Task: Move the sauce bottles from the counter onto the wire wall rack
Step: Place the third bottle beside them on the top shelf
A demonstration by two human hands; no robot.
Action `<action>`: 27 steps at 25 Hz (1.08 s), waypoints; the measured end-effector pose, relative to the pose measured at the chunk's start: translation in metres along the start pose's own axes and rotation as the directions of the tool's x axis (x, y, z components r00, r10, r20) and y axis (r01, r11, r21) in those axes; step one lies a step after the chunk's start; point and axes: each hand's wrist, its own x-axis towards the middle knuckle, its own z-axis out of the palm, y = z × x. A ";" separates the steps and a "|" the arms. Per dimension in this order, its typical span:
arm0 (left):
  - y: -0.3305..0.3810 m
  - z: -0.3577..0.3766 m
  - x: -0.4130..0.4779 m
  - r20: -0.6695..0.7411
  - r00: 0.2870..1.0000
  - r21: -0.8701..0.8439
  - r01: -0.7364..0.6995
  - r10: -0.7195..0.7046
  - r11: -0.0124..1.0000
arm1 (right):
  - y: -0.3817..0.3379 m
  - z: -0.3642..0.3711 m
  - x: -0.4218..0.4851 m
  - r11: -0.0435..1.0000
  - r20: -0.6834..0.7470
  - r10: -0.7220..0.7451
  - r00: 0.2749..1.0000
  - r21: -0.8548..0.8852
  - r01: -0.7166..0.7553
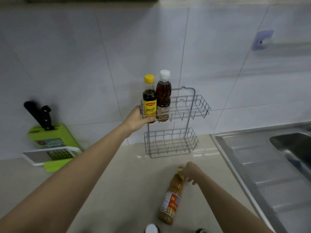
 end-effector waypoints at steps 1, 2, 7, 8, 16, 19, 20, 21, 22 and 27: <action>-0.002 0.000 0.001 0.002 1.000 -0.009 -0.005 0.005 1.000 | 0.000 0.003 0.001 1.000 0.013 0.008 1.000 0.025 -0.009; -0.004 0.000 0.002 0.002 1.000 -0.011 -0.005 0.005 1.000 | -0.001 0.007 0.003 0.998 0.028 0.023 0.999 0.064 -0.024; -0.013 0.002 0.008 -0.032 0.999 0.023 0.005 -0.004 1.000 | -0.012 0.019 0.010 0.953 0.145 0.109 0.983 0.267 -0.145; -0.015 0.002 0.009 -0.042 0.999 0.029 0.008 -0.007 1.000 | -0.013 0.020 0.011 0.934 0.166 0.123 0.978 0.312 -0.171; -0.028 -0.001 0.014 -0.006 1.000 -0.004 0.019 -0.019 1.000 | -0.009 0.019 -0.004 0.812 0.111 -0.030 0.993 0.582 -0.041; -0.026 0.000 0.007 0.022 1.000 0.006 0.018 -0.018 1.000 | -0.014 0.007 -0.022 0.778 -0.048 -0.155 0.987 0.609 0.152; -0.025 0.000 0.005 0.032 0.999 0.010 0.012 -0.012 1.000 | -0.016 0.000 -0.027 0.758 -0.127 -0.187 0.974 0.612 0.225; -0.024 0.000 0.003 0.037 0.999 0.013 0.008 -0.008 1.000 | -0.018 -0.010 -0.033 0.740 -0.202 -0.210 0.957 0.606 0.290; -0.023 -0.001 0.000 0.037 0.999 0.011 0.002 -0.002 1.000 | -0.021 -0.023 -0.040 0.723 -0.271 -0.226 0.936 0.597 0.348; -0.026 -0.001 -0.007 0.071 0.998 -0.015 0.003 -0.002 1.000 | -0.051 -0.121 -0.093 0.633 -0.514 -0.296 0.805 0.526 0.568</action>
